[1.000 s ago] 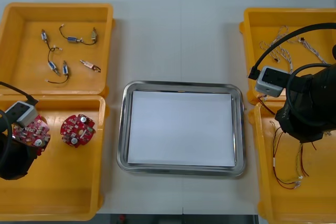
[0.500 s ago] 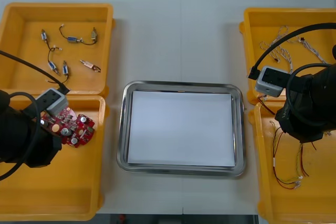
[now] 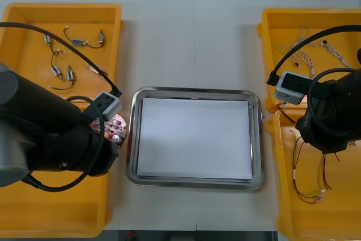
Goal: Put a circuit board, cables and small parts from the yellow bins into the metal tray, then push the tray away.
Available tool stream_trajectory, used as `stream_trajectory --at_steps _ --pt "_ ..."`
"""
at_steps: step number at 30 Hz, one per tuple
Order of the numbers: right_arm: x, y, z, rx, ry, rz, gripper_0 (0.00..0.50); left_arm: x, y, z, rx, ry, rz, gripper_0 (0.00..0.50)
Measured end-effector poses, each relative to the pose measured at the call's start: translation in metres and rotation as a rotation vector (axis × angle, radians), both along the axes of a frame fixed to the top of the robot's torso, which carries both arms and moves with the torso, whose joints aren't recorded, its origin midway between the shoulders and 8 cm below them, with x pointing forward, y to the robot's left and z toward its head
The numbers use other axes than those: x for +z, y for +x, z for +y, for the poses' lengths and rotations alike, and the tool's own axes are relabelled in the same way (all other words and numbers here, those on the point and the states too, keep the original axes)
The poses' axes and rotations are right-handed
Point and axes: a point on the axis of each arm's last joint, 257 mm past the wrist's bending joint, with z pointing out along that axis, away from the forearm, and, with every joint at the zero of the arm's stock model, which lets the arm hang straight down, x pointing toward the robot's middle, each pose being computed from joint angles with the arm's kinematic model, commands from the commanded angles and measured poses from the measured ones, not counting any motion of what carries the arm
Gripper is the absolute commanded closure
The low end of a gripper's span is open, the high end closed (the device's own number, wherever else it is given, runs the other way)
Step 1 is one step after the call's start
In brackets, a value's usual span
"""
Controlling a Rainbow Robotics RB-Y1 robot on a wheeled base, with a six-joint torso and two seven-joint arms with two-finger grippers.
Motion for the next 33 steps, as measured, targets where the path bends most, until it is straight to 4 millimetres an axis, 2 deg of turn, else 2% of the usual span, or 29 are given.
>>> stream_trajectory --at_steps 7,15,22,33 --pt "0.0 0.0 0.0 0.0 0.0 0.0 0.5 -0.001 0.011 -0.041 -0.08 0.012 -0.01 0.5" --pt "0.0 0.0 0.0 0.0 0.0 -0.001 0.5 -0.022 0.027 -0.076 -0.057 0.039 -0.01 0.5" --pt "0.0 0.0 0.0 0.0 -0.001 -0.001 0.5 -0.054 0.027 -0.095 0.051 0.021 0.019 0.5" --pt "0.0 0.0 0.0 0.0 -0.001 -0.001 0.5 -0.103 0.026 -0.11 0.002 0.029 0.011 0.5"
